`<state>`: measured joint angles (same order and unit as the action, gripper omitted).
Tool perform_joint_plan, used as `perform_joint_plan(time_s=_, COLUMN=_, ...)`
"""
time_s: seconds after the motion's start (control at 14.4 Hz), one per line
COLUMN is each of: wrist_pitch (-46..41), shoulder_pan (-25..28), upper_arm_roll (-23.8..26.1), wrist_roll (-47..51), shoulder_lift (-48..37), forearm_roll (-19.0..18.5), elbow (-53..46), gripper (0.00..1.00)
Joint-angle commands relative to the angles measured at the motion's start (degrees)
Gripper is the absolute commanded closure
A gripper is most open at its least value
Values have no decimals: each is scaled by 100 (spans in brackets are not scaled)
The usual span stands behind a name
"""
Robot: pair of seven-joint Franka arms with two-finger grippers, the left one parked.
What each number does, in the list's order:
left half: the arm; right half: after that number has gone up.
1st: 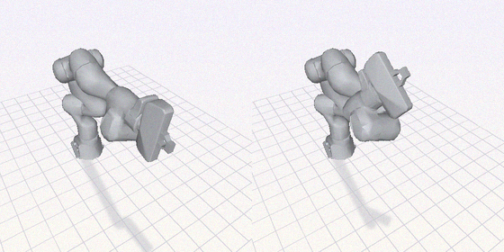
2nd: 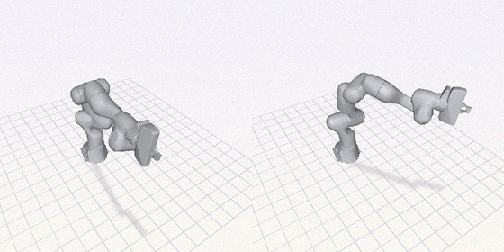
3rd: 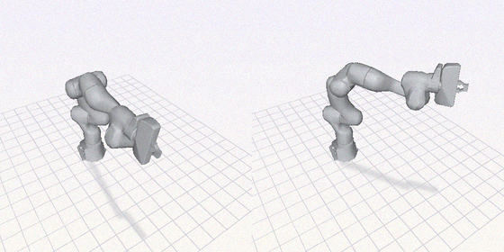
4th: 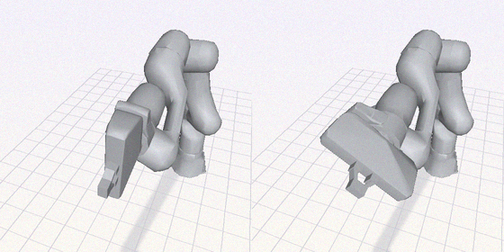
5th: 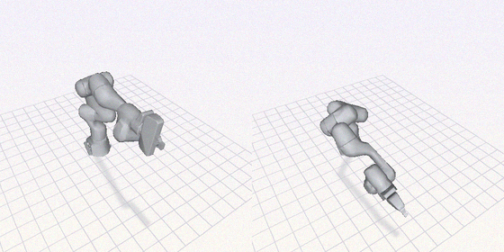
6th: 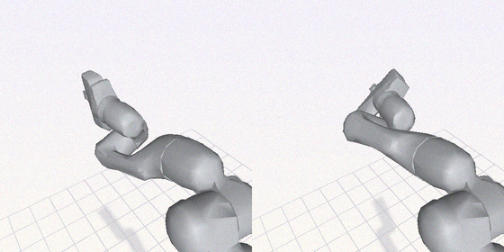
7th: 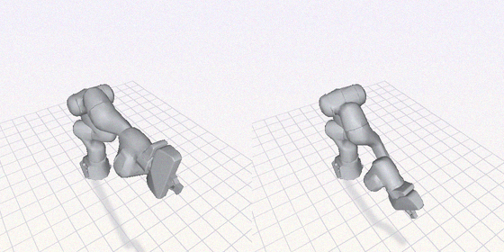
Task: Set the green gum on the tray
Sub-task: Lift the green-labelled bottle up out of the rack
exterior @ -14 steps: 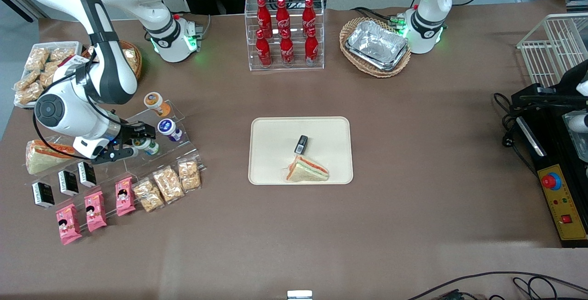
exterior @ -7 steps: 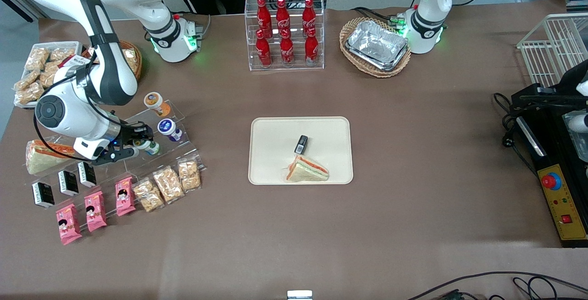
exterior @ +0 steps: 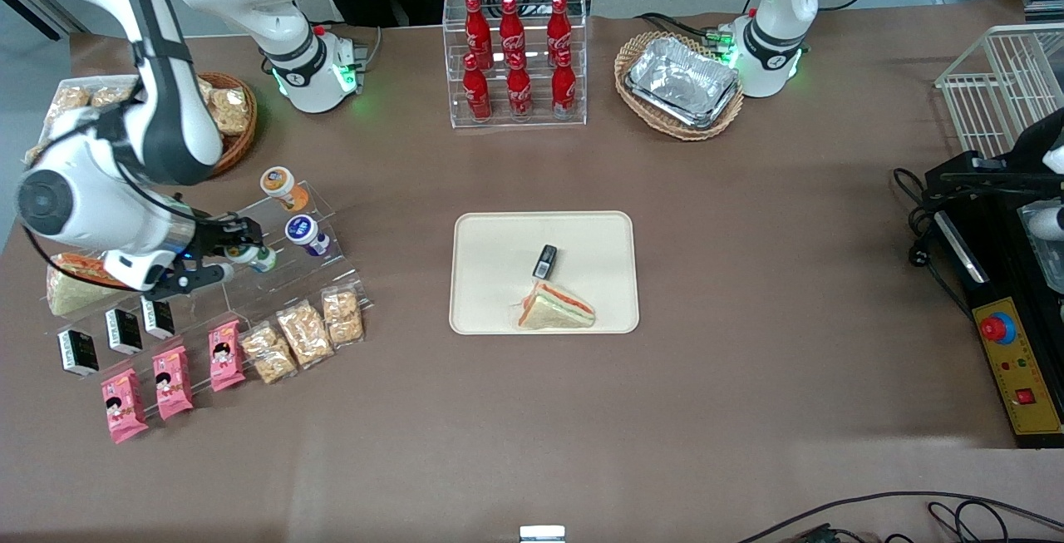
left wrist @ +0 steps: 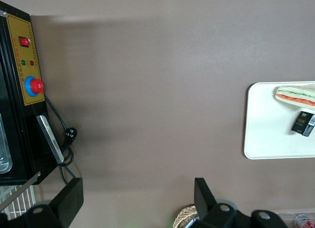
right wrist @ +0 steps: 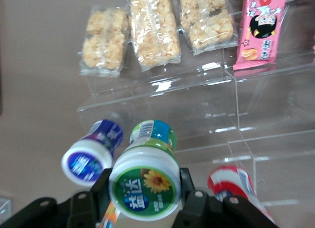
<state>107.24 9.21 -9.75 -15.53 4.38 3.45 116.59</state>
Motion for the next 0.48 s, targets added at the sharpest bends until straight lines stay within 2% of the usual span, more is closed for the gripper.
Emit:
perform_joint_plan(time_s=0.0, wrist_pitch=-1176, shoulder_pan=2, upper_arm_roll=-18, wrist_roll=-56, shoulder_lift=1, forearm_roll=15, elbow=-1012, gripper=64)
perform_joint_plan(time_s=0.42, wrist_pitch=-2663, shoulder_pan=19, upper_arm_roll=8, wrist_roll=41, shoulder_lift=80, forearm_roll=50, elbow=-2463, gripper=63)
